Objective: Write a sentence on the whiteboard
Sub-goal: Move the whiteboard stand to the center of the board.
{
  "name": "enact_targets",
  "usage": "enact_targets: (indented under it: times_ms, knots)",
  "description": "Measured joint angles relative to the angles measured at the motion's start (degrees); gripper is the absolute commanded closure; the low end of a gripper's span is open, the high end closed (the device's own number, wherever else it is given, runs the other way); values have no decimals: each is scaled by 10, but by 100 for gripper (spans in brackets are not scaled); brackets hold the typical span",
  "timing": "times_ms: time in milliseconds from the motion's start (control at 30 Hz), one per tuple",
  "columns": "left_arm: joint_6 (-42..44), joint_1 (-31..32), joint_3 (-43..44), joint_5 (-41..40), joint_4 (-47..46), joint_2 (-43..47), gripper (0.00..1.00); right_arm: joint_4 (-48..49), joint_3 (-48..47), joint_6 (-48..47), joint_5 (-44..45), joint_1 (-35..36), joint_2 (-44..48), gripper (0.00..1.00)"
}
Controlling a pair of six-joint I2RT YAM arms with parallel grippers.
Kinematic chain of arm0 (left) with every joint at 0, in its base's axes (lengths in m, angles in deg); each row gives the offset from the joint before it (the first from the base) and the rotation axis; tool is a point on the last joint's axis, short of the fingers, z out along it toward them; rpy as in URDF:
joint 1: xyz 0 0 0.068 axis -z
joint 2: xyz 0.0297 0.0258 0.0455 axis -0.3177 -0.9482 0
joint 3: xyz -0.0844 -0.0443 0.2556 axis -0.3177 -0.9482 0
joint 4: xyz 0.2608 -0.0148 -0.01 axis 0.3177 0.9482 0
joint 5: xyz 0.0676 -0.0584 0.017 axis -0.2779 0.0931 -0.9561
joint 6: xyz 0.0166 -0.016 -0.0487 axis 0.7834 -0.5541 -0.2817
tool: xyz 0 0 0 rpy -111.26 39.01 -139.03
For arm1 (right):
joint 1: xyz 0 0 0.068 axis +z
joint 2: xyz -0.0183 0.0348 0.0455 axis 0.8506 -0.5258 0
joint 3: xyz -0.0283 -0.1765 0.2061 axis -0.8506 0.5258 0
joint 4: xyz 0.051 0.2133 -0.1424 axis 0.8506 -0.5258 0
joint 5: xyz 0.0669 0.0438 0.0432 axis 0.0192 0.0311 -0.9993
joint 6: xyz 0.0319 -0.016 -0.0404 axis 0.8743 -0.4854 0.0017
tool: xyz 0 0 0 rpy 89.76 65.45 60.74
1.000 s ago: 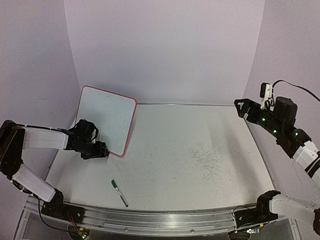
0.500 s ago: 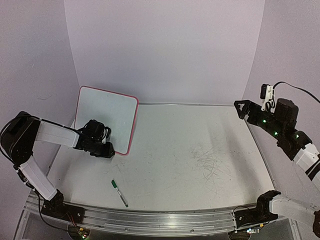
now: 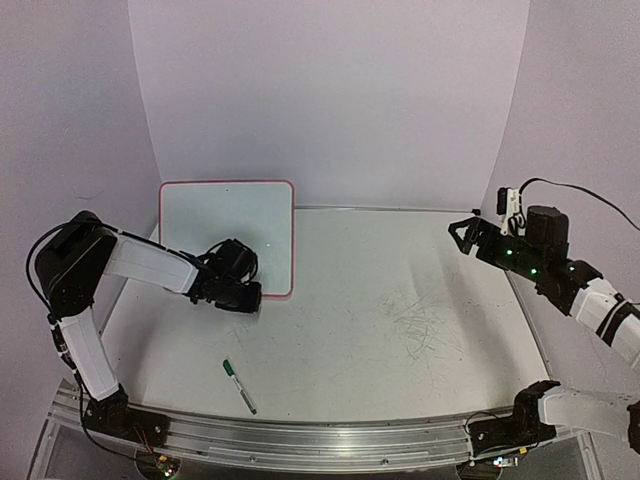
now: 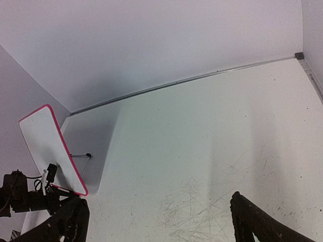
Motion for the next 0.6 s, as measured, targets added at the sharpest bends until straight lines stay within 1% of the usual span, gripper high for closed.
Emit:
enact_targets:
  times_ms: [167,267,300,367,467,600]
  knots:
    - [-41,52,67,-51,-1,-58,93,8,0,10,1,48,-53,2]
    - [-57,84,95,-67,-11,-84,90,17,0,22,7,93,-95,3]
    - [-62,95,100,-70,-16,-90,87,20,0,28,11,108,-109,4]
    - [-65,108,104,-69,-23,-94,78,28,-1,38,23,137,-137,6]
    - [-68,123,103,-60,-30,-94,62,38,-10,58,41,185,-191,8]
    - [-64,132,83,-41,-35,-69,45,48,-58,89,72,249,-284,12]
